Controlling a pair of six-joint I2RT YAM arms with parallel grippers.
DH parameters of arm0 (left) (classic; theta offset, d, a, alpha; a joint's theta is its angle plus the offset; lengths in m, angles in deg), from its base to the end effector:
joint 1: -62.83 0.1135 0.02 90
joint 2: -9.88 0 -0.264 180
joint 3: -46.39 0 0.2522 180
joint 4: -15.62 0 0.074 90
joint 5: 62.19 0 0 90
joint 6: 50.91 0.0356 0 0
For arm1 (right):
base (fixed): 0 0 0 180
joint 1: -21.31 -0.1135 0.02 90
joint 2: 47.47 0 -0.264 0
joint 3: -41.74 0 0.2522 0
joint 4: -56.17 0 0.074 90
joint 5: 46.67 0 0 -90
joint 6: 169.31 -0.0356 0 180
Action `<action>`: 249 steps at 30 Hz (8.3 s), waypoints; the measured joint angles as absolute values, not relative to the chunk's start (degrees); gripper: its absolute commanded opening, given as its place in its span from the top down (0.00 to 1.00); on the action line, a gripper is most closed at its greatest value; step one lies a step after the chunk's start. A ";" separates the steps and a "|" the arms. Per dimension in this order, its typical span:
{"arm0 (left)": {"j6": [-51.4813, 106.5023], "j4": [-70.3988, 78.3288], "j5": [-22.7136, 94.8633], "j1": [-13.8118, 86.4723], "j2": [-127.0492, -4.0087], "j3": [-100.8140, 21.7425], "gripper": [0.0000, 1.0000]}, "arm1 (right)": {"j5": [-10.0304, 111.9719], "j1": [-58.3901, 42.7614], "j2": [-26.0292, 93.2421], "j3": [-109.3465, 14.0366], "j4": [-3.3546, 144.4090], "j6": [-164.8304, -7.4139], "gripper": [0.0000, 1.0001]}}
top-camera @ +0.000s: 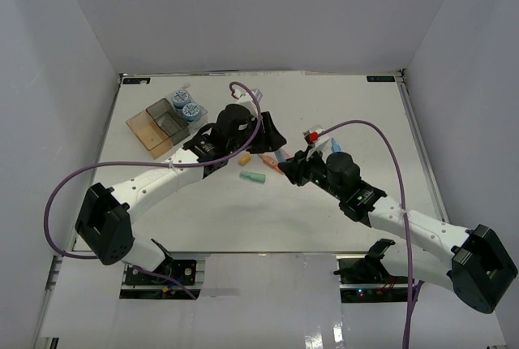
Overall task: Sort the stationery into containers
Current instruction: Pick up the pen from the center of the board, then place the pen in the storage box, then pick up the pen from the center of the board, then place the pen in the storage box, then pick up the pen from the center of the board.
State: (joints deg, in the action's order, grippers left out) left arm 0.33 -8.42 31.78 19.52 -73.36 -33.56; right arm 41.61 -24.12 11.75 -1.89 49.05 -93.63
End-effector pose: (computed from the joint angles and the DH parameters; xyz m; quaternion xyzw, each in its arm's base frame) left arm 0.2443 -0.2336 0.3109 0.0519 0.8522 -0.3635 0.3726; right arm 0.1665 0.1675 0.2564 -0.1936 0.7322 0.3154 0.5718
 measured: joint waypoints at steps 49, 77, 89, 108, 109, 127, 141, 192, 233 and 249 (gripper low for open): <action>12.30 -24.51 36.15 74.71 -108.16 -62.50 0.60 | 29.31 -24.55 7.38 -0.29 59.04 -85.83 0.10; 15.17 -21.65 41.99 71.78 -67.38 -33.52 0.02 | 34.75 -14.43 48.14 -34.00 68.22 -81.90 0.22; 15.91 -18.61 41.99 59.63 -53.54 -17.43 0.02 | 36.87 -14.43 70.91 -51.04 70.34 -78.84 0.43; 6.62 -15.92 43.19 51.28 -57.69 -18.46 0.02 | 37.24 -17.58 63.72 -44.05 67.80 -77.72 0.78; 5.70 -15.02 43.02 50.38 -57.96 -18.54 0.02 | 37.29 -18.78 60.90 -41.93 67.17 -77.88 0.78; -3.78 -6.19 33.46 33.88 -65.45 -22.72 0.37 | 39.82 -29.36 36.14 -21.73 50.05 -89.29 0.74; -3.54 -5.87 29.53 32.13 -66.74 -23.77 0.90 | 40.13 -29.38 35.51 -20.66 47.85 -91.58 0.41; 10.77 -18.02 45.31 70.34 -67.33 -32.25 0.02 | 35.43 -1.45 40.84 -25.01 67.63 -80.24 0.21; 13.97 -12.03 47.56 64.15 -53.54 -11.27 0.03 | 45.55 2.72 56.47 -32.79 76.28 -72.46 0.90; -1.20 -3.55 40.72 36.85 -53.52 -11.07 0.07 | 37.11 -24.66 33.06 -23.96 66.97 -94.68 0.92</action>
State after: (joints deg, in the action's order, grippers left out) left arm -1.20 -3.55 40.72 36.85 -53.52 -11.07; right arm 37.11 -24.66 33.06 -23.96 66.97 -94.68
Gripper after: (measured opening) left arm 0.940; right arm 0.338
